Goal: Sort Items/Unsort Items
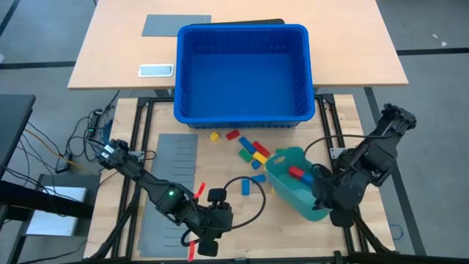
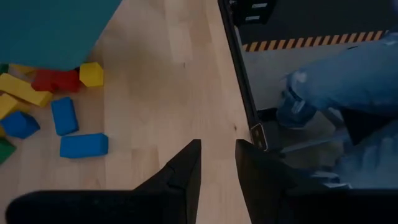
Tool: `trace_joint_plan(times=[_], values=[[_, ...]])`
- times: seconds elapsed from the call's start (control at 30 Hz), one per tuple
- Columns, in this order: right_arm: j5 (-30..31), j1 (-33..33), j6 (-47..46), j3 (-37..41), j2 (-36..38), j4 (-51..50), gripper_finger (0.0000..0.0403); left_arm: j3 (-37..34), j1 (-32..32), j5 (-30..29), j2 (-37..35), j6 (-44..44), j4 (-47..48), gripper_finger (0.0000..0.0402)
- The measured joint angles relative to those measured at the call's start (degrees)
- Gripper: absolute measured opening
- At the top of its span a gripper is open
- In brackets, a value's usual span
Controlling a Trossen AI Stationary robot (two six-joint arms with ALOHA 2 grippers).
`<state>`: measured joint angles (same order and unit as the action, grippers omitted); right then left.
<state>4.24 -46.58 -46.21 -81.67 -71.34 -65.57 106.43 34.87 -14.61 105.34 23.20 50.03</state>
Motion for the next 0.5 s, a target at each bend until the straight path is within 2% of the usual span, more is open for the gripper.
trace_joint_plan(times=[0.33,0.5], values=[[-7.0,-2.8,-8.3,0.0,-2.2,-4.4,0.0001,0.0,0.0,-0.5,0.0,1.3,0.0,0.0106],[-8.4,-4.3,-11.3,0.0,-2.6,-7.1,0.0001,0.0,-0.2,-0.5,0.0,1.2,0.0,0.0106]])
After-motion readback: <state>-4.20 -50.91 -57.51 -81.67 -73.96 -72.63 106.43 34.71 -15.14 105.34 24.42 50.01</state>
